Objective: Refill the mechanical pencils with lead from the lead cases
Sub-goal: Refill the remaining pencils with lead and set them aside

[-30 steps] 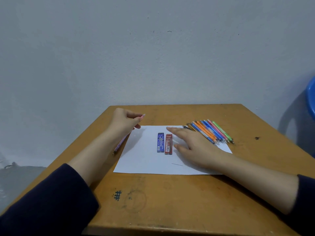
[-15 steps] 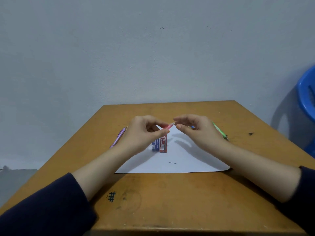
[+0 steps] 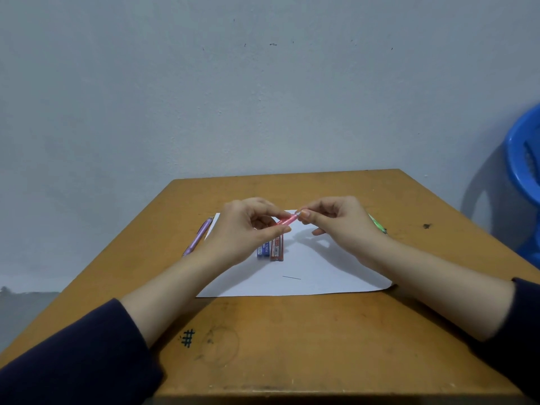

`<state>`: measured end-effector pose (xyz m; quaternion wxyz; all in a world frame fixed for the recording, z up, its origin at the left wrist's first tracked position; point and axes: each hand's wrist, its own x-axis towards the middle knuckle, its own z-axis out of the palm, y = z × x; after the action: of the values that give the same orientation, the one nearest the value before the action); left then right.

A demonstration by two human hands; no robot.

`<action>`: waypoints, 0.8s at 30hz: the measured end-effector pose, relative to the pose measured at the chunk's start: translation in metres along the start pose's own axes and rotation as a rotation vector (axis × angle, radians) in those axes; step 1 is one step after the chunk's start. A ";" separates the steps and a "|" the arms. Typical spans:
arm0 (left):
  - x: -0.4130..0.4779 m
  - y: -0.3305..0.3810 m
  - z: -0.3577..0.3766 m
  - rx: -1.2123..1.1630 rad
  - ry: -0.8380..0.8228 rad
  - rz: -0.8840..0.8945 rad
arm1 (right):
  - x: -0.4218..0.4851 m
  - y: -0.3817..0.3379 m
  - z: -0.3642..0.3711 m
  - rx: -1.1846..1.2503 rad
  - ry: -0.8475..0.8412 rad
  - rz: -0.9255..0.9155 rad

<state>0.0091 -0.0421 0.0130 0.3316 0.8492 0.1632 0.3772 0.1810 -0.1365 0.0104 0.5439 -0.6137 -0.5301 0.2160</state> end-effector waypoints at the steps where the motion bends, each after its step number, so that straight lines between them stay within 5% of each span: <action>1: 0.000 0.000 -0.001 0.010 -0.002 0.003 | 0.000 0.000 0.000 0.004 0.003 0.004; 9: 0.001 -0.004 -0.005 0.093 -0.005 -0.004 | 0.005 0.005 -0.004 0.003 0.051 0.027; 17: 0.002 -0.006 -0.006 0.173 0.061 -0.087 | 0.002 0.001 -0.009 -0.715 -0.172 -0.187; 24: 0.003 -0.009 -0.007 0.224 0.055 -0.072 | 0.001 0.004 -0.005 -0.856 -0.340 -0.289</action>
<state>0.0056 -0.0309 0.0117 0.2434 0.8638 0.2440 0.3675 0.1868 -0.1372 0.0082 0.1726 -0.6585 -0.7325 -0.0019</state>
